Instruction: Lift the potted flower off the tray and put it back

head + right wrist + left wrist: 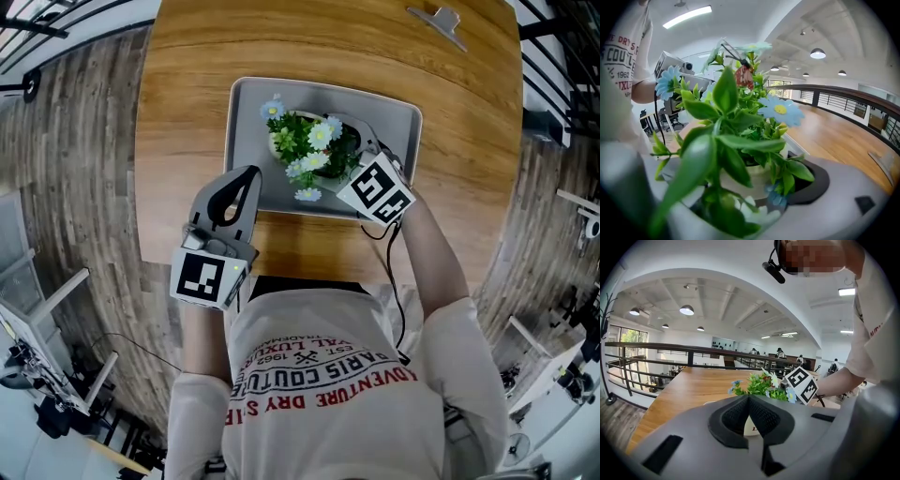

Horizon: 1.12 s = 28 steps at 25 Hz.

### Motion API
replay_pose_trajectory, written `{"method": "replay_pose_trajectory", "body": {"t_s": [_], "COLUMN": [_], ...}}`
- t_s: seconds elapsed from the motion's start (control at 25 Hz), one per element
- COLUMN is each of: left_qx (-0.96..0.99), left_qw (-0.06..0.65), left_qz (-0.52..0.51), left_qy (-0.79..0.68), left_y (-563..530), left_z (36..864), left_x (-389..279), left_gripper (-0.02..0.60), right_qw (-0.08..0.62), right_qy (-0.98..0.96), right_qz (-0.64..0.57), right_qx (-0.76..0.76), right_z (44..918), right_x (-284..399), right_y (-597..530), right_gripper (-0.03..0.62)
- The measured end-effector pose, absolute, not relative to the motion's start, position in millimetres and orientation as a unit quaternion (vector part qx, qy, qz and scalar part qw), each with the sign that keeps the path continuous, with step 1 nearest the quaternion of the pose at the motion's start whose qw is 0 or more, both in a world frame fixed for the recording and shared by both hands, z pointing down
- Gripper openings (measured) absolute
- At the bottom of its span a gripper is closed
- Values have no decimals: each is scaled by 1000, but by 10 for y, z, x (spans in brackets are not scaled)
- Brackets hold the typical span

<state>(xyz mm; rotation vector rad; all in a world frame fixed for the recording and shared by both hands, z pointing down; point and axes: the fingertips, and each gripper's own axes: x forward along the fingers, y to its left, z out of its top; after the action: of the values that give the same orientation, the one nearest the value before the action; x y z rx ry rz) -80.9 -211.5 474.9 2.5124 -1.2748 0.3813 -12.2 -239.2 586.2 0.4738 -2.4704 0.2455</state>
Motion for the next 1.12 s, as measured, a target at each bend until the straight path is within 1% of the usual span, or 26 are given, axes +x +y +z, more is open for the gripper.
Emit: {"method": "replay_pose_trajectory", "body": {"t_s": [0.24,0.4,0.76,1.12], "left_qx": [874,878,901,914], "left_qw": [161,154,85,24], "left_qz": [134,132,122,102], "left_qy": [-439,-432,-407,-392], "left_y": [-2113,-2139,-2331,-2362], "left_z": [4704,4633,4195,3723], "left_x": [-827,-849,-771,-568], "left_gripper": [12,12,12,12], "right_qw": [289,276,236,191], "right_qy": [-928,-926,-912,-861], "right_qz": [110,110,82,64], "right_qx": [209,231,325,468], "right_z": [5817,5667,4906,4182], "right_x": [-157,-139,200,966], "right_y": [-2373,-2414,-2677,-2655], "right_gripper": [468,468,468,468]}}
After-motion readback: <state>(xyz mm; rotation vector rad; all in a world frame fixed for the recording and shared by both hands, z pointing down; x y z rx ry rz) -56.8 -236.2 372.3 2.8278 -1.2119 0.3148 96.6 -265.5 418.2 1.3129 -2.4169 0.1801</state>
